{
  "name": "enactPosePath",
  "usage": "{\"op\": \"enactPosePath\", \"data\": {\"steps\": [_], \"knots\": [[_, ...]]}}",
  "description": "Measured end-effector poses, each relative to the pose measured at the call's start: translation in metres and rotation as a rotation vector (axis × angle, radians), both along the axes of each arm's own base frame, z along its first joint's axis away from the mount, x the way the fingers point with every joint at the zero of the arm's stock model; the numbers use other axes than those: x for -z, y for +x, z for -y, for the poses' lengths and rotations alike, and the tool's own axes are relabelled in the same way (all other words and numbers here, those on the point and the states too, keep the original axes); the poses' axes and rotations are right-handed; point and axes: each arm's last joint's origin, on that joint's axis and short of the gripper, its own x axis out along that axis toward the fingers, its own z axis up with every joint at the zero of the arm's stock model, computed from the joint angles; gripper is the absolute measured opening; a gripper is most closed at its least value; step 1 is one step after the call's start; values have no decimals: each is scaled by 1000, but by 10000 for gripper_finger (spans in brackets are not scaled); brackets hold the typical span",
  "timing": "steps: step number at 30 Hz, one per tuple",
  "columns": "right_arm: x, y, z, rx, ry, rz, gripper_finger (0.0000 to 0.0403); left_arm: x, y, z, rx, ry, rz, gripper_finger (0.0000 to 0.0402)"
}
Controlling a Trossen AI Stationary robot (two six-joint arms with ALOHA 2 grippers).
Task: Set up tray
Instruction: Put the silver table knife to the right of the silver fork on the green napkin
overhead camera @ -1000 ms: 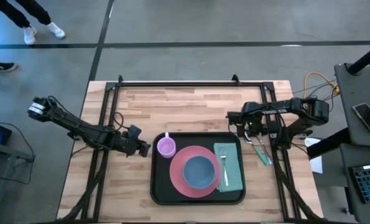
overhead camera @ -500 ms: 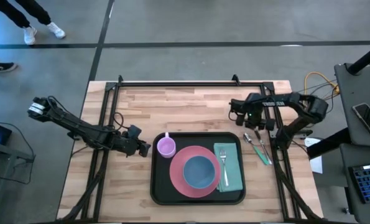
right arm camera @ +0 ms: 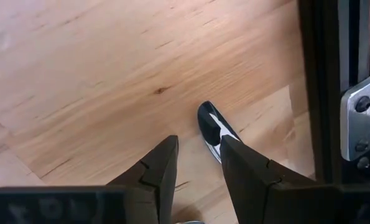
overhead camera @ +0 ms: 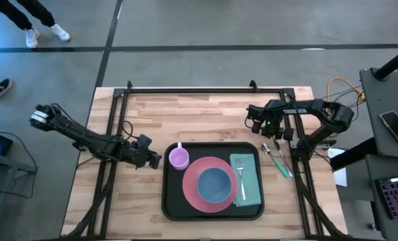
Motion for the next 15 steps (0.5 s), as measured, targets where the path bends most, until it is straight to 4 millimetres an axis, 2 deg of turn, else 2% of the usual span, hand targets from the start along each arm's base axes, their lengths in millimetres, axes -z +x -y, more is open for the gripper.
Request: {"op": "enactPosePath", "data": {"steps": [15], "knots": [[1, 2, 9, 97, -156, 7, 104, 1, -1, 0, 15, -16, -18, 166]]}}
